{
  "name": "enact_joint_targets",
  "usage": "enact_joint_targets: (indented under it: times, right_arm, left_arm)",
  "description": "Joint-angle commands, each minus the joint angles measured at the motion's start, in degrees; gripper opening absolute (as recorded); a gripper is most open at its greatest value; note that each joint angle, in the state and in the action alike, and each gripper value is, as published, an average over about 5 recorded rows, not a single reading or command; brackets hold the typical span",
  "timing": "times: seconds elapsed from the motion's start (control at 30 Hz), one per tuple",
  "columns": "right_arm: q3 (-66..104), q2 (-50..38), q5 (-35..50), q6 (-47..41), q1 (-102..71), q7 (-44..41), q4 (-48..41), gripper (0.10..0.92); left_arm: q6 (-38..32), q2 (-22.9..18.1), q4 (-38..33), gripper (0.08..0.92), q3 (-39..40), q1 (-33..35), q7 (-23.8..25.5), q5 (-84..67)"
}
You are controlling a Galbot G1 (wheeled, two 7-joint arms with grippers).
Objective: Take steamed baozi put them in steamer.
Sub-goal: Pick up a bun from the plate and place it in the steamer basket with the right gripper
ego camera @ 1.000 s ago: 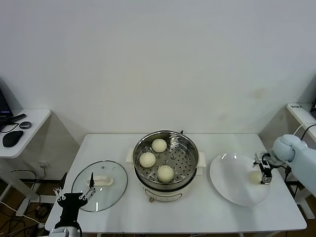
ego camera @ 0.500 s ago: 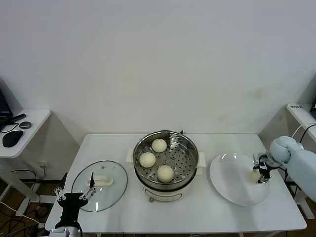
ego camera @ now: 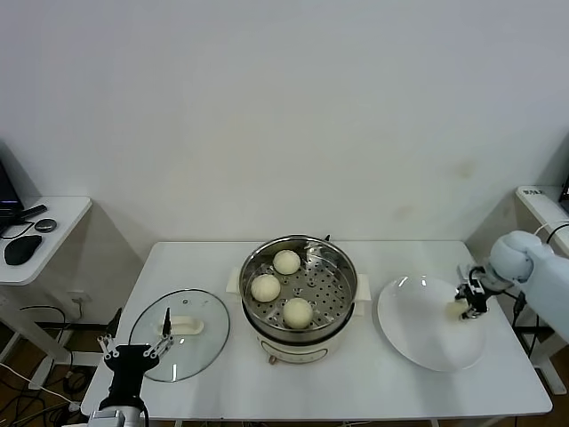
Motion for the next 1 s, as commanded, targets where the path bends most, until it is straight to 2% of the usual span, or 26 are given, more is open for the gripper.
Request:
enact_joint_targets:
  times: [0.03,0.3,0.57,0.73,1.0]
  right_arm:
    - [-23.97,-0.51,18.88,-6.86,31.88,-0.73,13.21,0.450]
    - [-39.37,10.01,36.18,-17.95,51.75,6.42,23.32,0.442]
    - [-41.33,19.70,45.97,-27.60,48.75,14.52,26.14,0.448]
    - [-41.49,23.42,45.41,-31.80,43.26,17.42,25.75,0.450]
    - [-39.24,24.45,36.58,-31.07,35.85,16.33,19.95,0.450]
  left_arm:
    - [0.06,0.46,0.43,0.823,0.17,-0.49,0.05,-0.19]
    - [0.11,0.25,0.32,0.823,0.56,-0.69,-0.07,-0.15]
    - [0.26,0.26,0.28,0.823,0.16,-0.65,-0.13,-0.02]
    - [0.34,-0.08,-0.38,0.823,-0.57,-0.31,-0.14,-0.12]
    - [-0.07,-0.48,-0.11,0.823,-1.84,0.42,-0.26,-0.36]
